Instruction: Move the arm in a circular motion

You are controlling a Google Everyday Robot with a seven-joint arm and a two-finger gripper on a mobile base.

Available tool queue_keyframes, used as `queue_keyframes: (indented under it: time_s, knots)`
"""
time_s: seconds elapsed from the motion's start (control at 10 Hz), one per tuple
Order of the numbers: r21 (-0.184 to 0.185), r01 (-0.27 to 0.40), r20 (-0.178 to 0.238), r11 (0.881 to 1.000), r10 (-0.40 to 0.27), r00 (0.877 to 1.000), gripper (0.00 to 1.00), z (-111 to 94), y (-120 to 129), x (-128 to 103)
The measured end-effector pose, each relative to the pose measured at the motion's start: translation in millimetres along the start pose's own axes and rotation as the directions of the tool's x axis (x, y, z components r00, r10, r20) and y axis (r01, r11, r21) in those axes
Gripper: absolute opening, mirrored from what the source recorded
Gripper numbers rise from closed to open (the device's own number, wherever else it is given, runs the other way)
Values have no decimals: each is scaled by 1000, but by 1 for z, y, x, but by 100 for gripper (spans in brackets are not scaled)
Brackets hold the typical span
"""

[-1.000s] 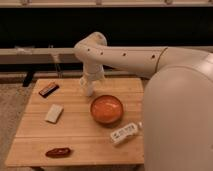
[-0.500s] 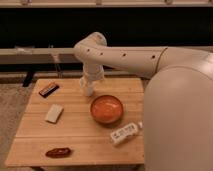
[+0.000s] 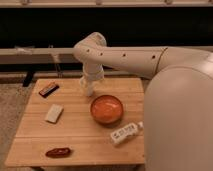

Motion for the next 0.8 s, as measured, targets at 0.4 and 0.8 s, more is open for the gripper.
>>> queue_keyframes:
  time_s: [0.4, 0.8]
  knots:
    - [14, 33, -35, 999, -33, 999, 65, 7, 7, -9]
    - [24, 74, -64, 997, -72, 995, 65, 17, 16, -19]
